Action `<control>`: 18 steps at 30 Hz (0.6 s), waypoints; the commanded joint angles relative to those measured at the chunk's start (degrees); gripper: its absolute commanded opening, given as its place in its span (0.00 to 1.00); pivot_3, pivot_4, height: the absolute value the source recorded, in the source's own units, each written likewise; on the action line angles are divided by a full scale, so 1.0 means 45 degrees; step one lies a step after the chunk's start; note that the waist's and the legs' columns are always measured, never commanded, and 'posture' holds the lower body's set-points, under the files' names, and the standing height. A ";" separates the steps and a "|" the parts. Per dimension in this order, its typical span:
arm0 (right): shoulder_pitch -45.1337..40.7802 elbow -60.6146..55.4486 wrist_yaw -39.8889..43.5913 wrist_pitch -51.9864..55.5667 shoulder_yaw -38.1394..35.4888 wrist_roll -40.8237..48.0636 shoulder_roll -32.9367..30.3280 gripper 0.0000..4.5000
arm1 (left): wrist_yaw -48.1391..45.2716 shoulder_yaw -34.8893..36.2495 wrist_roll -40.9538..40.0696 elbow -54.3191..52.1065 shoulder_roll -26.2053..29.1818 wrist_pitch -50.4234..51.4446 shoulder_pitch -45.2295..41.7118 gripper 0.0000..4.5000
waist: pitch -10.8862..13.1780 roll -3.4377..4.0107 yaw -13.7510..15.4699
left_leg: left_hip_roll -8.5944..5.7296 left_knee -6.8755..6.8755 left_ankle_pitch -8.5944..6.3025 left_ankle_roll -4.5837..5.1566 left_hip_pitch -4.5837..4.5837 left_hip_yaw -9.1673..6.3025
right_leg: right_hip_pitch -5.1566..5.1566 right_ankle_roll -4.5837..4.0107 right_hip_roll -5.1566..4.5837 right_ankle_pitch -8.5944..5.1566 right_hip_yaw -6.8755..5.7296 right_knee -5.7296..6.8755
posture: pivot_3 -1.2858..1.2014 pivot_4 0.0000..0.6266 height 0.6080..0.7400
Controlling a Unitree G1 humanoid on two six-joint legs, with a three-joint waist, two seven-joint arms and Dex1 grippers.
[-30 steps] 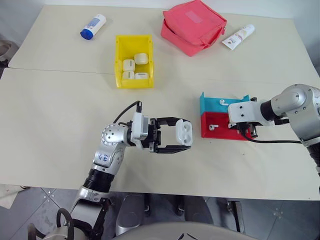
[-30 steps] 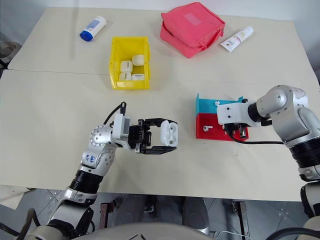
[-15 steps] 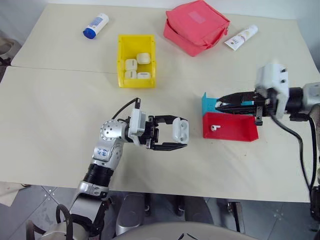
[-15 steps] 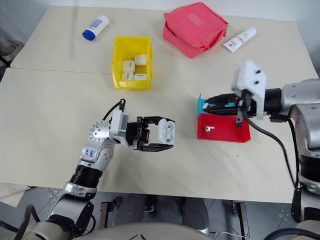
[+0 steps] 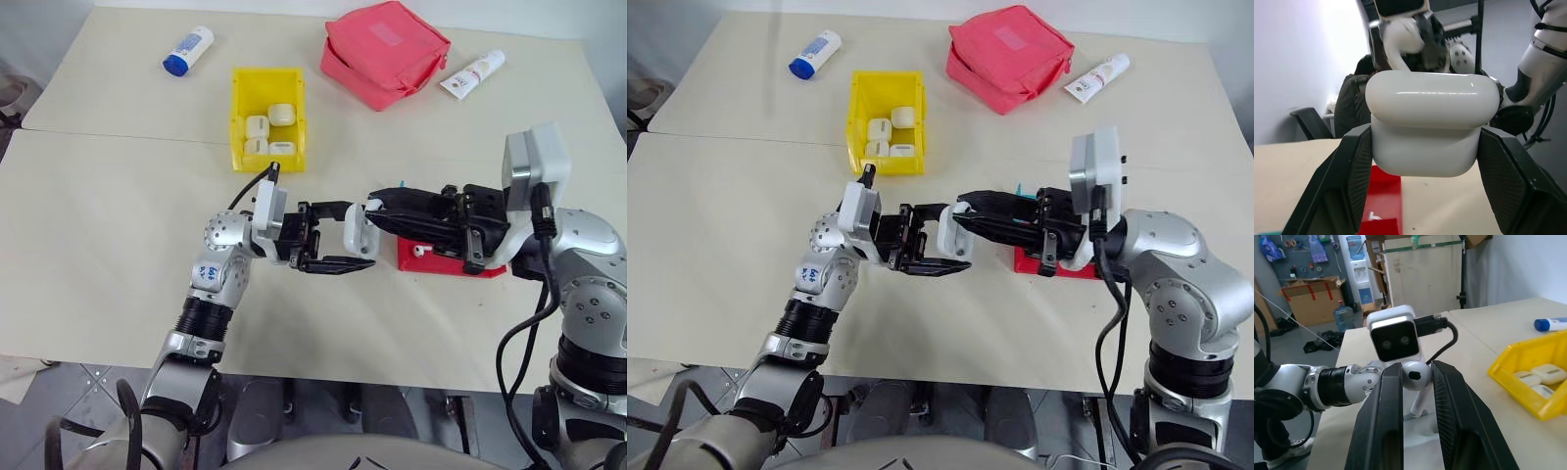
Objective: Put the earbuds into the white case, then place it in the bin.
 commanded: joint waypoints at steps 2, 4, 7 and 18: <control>0.0256 -0.0079 0.0095 -0.0928 0.0533 -0.0204 -0.0025 0.11 | -0.0138 0.0197 -0.0363 -0.0384 -0.0091 0.0189 -0.0232 0.62 | 0.0000 0.0000 -0.0001 | 0.0000 0.0001 0.0000 0.0000 0.0000 0.0000 | 0.0002 0.0000 0.0001 0.0000 0.0001 0.0000 | 0.52 0.24 1.00; 0.0327 0.0128 0.0134 -0.1252 0.0808 -0.0410 -0.0010 0.11 | -0.0207 0.0162 -0.0375 -0.0569 -0.0069 0.0251 -0.0212 0.62 | 0.0000 0.0000 -0.0006 | -0.0002 0.0001 0.0000 0.0000 0.0001 0.0004 | 0.0001 0.0000 0.0001 0.0000 0.0002 -0.0001 | 0.52 0.24 1.00; 0.0444 0.0355 0.0183 -0.1695 0.1180 -0.0724 0.0008 0.11 | -0.0168 0.0169 -0.0532 -0.1041 -0.0083 0.0532 -0.0131 0.62 | 0.0000 0.0000 -0.0009 | 0.0000 0.0000 0.0000 0.0000 0.0001 0.0003 | 0.0000 0.0000 0.0004 0.0000 0.0001 0.0000 | 0.52 0.24 1.00; 0.0732 0.1345 0.0197 -0.3225 0.1799 -0.1588 0.0031 0.11 | -0.0335 0.0176 -0.0653 -0.2292 0.0041 0.1142 0.0452 0.62 | 0.0000 0.0000 -0.0011 | 0.0001 0.0001 0.0000 0.0000 0.0001 -0.0001 | 0.0002 0.0000 0.0003 0.0000 0.0002 -0.0001 | 0.52 0.24 1.00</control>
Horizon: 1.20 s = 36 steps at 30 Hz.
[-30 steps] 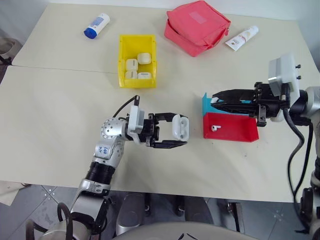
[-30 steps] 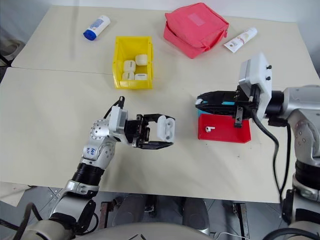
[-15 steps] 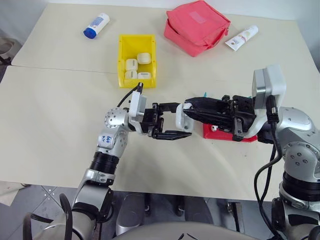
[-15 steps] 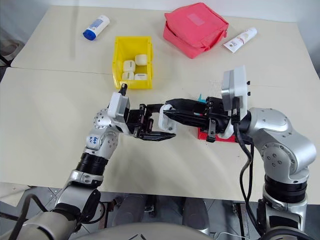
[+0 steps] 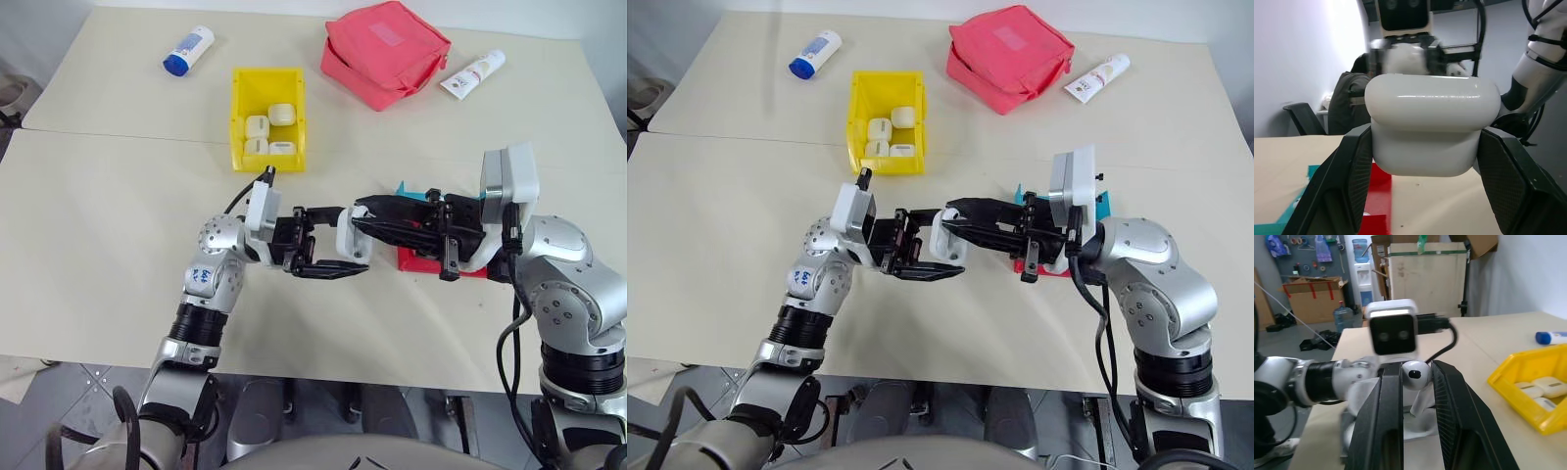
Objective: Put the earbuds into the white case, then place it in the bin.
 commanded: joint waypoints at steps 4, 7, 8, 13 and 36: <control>0.0210 0.0470 -0.0189 -0.0471 0.0442 -0.0512 -0.0004 0.11 | -0.0265 -0.0150 -0.0521 -0.1357 -0.0057 0.0061 -0.0042 0.62 | 0.0000 0.0000 -0.0007 | 0.0001 -0.0002 0.0000 0.0000 0.0001 0.0004 | -0.0002 0.0000 0.0000 0.0000 0.0002 0.0000 | 0.52 0.24 1.00; 0.0481 0.0415 -0.0016 -0.0531 0.0562 -0.0533 -0.0238 0.11 | -0.0012 0.0053 -0.0531 -0.1185 -0.0169 0.0004 -0.0256 0.62 | 0.0000 0.0000 0.0017 | 0.0001 -0.0002 0.0000 0.0000 0.0000 0.0001 | -0.0002 0.0000 0.0000 0.0000 0.0000 0.0000 | 0.52 0.24 1.00; 0.0642 0.0360 0.0136 -0.0556 0.0638 -0.0612 -0.0411 0.11 | 0.0097 0.0152 -0.0539 -0.1075 -0.0217 -0.0032 -0.0365 0.62 | 0.0000 0.0000 0.0019 | -0.0001 -0.0002 0.0000 0.0000 0.0000 0.0002 | -0.0001 0.0000 -0.0002 0.0000 0.0001 -0.0001 | 0.52 0.24 1.00; 0.1136 0.0303 0.0770 -0.0600 0.1123 -0.1254 -0.1598 0.11 | 0.0375 0.0549 -0.0518 -0.0552 -0.0301 -0.0266 -0.0772 0.62 | 0.0000 0.0000 0.0012 | -0.0002 -0.0002 -0.0001 0.0001 0.0001 0.0003 | 0.0002 0.0000 -0.0001 0.0000 0.0001 -0.0004 | 0.52 0.24 1.00; -0.0971 0.0518 0.0832 0.0182 0.1325 -0.0973 -0.2220 0.54 | 0.0027 0.0438 0.0252 0.0499 -0.0184 -0.1269 -0.0700 0.62 | 0.0000 -0.0001 0.0004 | 0.0003 0.0000 -0.0001 0.0001 0.0001 0.0001 | 0.0002 0.0000 -0.0004 0.0000 -0.0003 -0.0006 | 0.52 0.24 1.00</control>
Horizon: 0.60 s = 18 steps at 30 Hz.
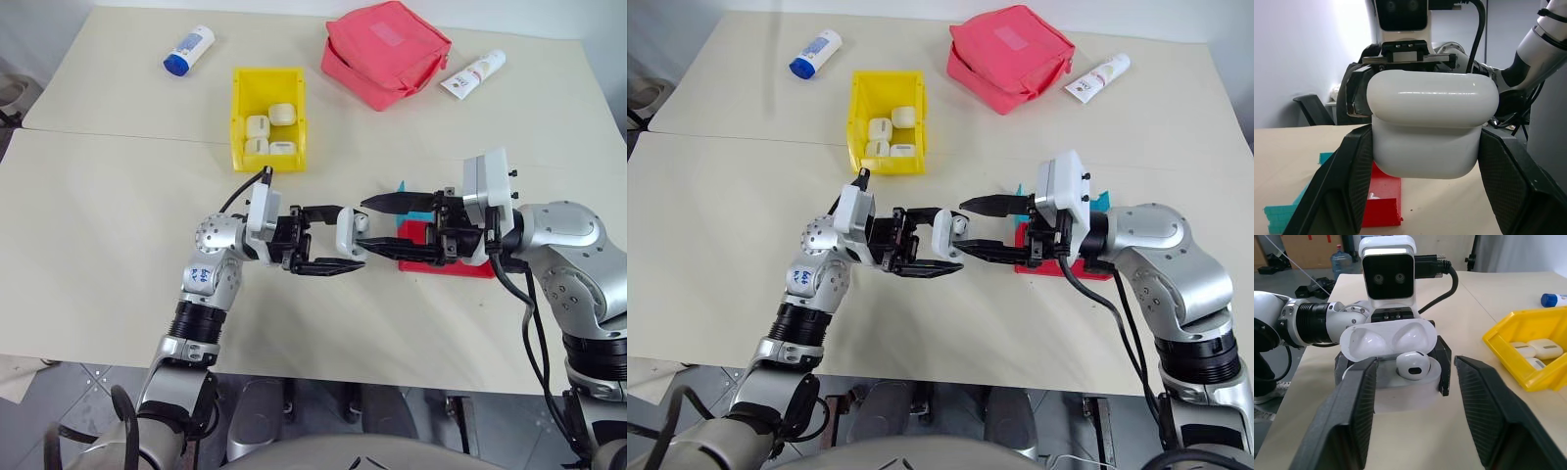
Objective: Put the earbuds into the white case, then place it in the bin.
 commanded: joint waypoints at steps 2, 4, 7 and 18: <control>-0.0225 -0.0362 -0.0057 0.0564 -0.0006 -0.0013 -0.0344 0.54 | 0.0036 0.0280 -0.0365 -0.0104 -0.0228 -0.0486 -0.0479 0.62 | 0.0000 0.0000 0.0012 | 0.0000 0.0000 0.0000 0.0000 0.0000 -0.0002 | 0.0000 0.0000 0.0000 0.0000 -0.0002 0.0001 | 0.52 0.24 1.00; -0.0278 -0.0425 -0.0071 0.0668 -0.0180 0.0028 -0.0467 0.54 | 0.0053 0.0357 -0.0343 0.0119 -0.0196 -0.0571 -0.0536 0.62 | 0.0000 -0.0001 0.0021 | -0.0002 0.0001 0.0000 0.0001 -0.0001 -0.0002 | 0.0001 0.0000 -0.0002 0.0000 -0.0002 0.0000 | 0.52 0.24 1.00; -0.0265 -0.0509 -0.0091 0.0838 -0.0493 0.0102 -0.0768 0.54 | -0.0018 0.0479 -0.0227 0.0666 -0.0074 -0.0868 -0.0641 0.62 | 0.0001 -0.0001 0.0012 | -0.0002 0.0000 0.0000 0.0001 -0.0001 -0.0002 | 0.0000 0.0000 -0.0002 0.0000 -0.0003 0.0000 | 0.52 0.24 1.00; 0.1099 -0.0228 -0.0370 0.1339 -0.2814 -0.0023 -0.2444 0.54 | 0.0060 0.1012 0.0007 0.2053 0.0210 -0.1717 -0.1098 0.62 | 0.0002 -0.0004 0.0039 | -0.0002 0.0000 -0.0001 0.0002 -0.0002 -0.0001 | 0.0001 0.0000 -0.0002 0.0000 -0.0006 -0.0001 | 0.52 0.24 1.00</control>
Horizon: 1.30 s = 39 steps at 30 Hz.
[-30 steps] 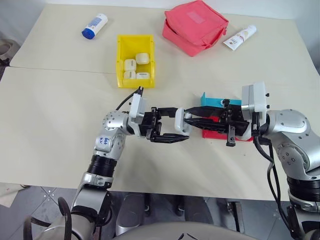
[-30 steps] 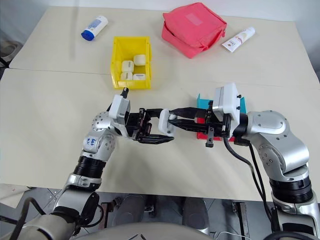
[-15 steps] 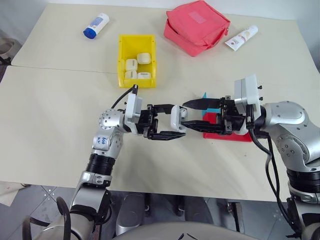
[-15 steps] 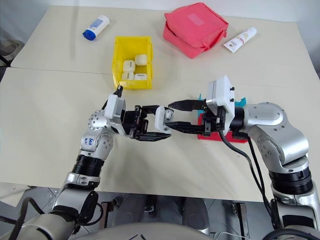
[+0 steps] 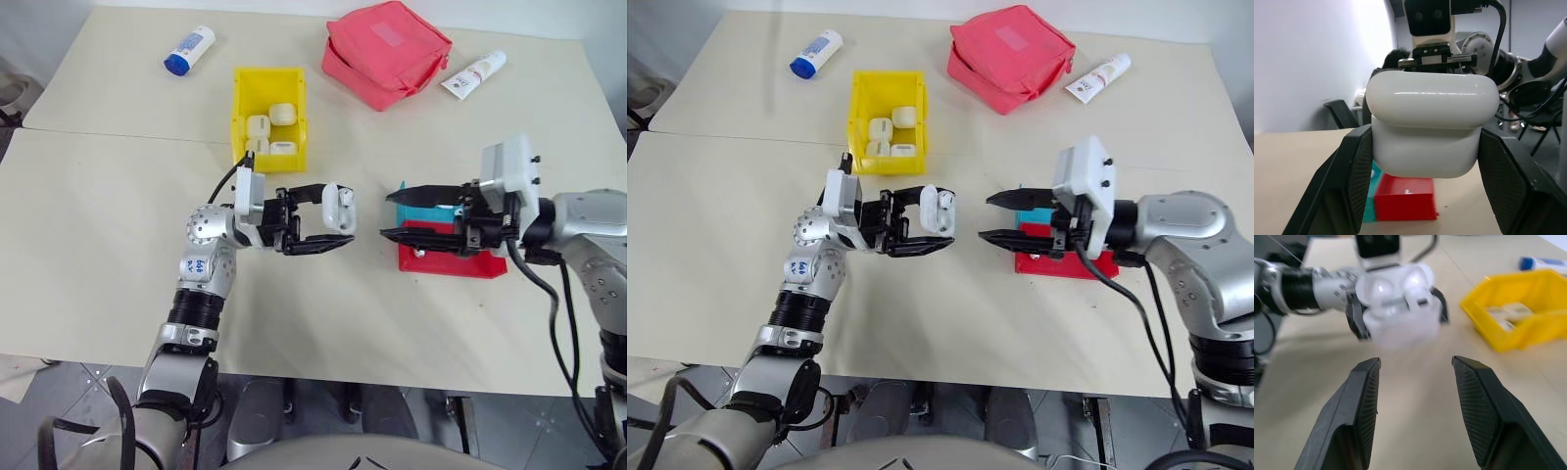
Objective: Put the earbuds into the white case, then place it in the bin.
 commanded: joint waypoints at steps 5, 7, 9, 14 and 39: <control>0.4240 0.0370 0.0089 -0.0039 -0.4001 -0.0642 -0.1382 0.54 | 0.0174 0.0314 -0.0036 -0.0073 0.0158 -0.0410 -0.0079 0.62 | 0.0003 -0.0005 0.0128 | -0.0022 0.0005 -0.0013 0.0022 -0.0004 -0.0033 | 0.0036 0.0000 -0.0018 0.0000 -0.0032 -0.0012 | 0.52 0.24 1.00; 0.5624 0.0326 0.0284 -0.0197 -0.5217 -0.0799 -0.1324 0.54 | 0.0187 0.0347 -0.0053 -0.0093 0.0206 -0.0416 -0.0034 0.62 | 0.0001 -0.0002 0.0077 | -0.0021 0.0005 -0.0014 0.0024 -0.0003 -0.0027 | 0.0037 0.0002 -0.0016 0.0001 -0.0031 -0.0015 | 0.52 0.24 1.00; 0.6699 0.0244 0.0260 -0.0216 -0.6297 -0.0836 -0.1126 0.54 | 0.0200 0.0404 -0.0053 -0.0050 0.0248 -0.0441 -0.0014 0.62 | 0.0002 -0.0002 0.0071 | -0.0013 0.0004 -0.0013 0.0022 0.0006 -0.0032 | 0.0048 0.0003 -0.0008 0.0001 -0.0037 -0.0017 | 0.52 0.24 1.00; 0.8694 -0.0345 0.0227 -0.0192 -0.8127 -0.0807 -0.0578 0.54 | 0.0272 0.0541 -0.0063 0.0030 0.0297 -0.0471 -0.0071 0.62 | 0.0000 0.0000 0.0016 | -0.0001 0.0001 -0.0012 0.0018 0.0024 -0.0028 | 0.0068 0.0004 0.0004 0.0001 -0.0033 -0.0042 | 0.52 0.24 1.00; -0.4343 0.6649 0.0343 0.1623 0.4246 -0.6114 -0.1773 0.54 | 0.0176 -0.0362 0.0222 -0.0545 -0.0744 -0.1461 0.0507 0.62 | 0.0001 0.0008 -0.0048 | -0.0002 0.0013 -0.0004 0.0007 -0.0007 -0.0041 | 0.0035 0.0004 -0.0007 0.0001 -0.0053 -0.0028 | 0.52 0.24 1.00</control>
